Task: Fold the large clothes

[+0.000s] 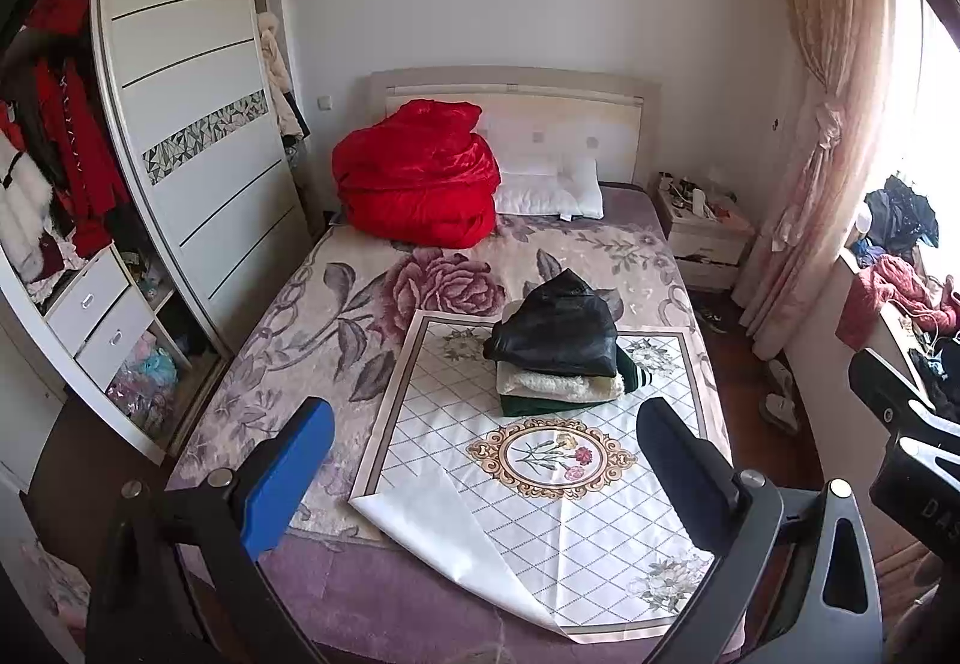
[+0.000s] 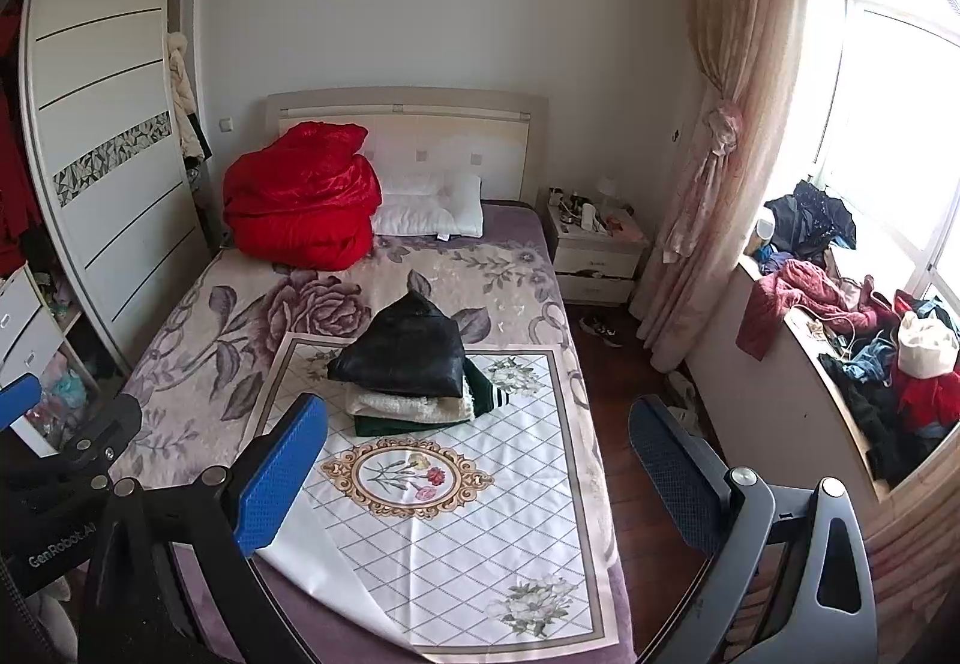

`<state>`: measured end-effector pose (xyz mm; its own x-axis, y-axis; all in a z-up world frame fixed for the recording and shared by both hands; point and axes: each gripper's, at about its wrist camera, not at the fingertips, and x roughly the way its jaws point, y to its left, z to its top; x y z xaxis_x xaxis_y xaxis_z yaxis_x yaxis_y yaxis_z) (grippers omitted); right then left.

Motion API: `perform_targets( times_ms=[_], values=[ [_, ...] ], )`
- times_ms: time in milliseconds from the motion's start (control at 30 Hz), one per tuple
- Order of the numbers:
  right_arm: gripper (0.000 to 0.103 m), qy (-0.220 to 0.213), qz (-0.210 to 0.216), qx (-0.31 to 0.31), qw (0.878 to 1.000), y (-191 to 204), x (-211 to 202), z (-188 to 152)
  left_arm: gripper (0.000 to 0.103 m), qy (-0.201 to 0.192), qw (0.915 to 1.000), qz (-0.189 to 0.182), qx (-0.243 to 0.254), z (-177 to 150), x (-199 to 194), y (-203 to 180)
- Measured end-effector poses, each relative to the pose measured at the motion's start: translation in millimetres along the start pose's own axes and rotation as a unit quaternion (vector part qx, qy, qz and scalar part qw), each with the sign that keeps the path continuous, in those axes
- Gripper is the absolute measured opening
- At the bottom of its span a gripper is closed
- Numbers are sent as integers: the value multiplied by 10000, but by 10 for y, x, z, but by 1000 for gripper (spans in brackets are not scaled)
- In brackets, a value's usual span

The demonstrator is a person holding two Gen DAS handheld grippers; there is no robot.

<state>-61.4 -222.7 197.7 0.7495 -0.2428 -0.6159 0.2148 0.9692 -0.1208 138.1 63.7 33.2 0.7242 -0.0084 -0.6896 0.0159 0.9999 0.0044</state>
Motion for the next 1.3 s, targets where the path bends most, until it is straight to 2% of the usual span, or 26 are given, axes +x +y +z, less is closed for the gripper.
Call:
perform_targets(
  times_ms=[1300],
  values=[
    [102,-23,-91,97,9999,-102,-159,-53,103,-196,9997,-143,46,12,-276,-113]
  ],
)
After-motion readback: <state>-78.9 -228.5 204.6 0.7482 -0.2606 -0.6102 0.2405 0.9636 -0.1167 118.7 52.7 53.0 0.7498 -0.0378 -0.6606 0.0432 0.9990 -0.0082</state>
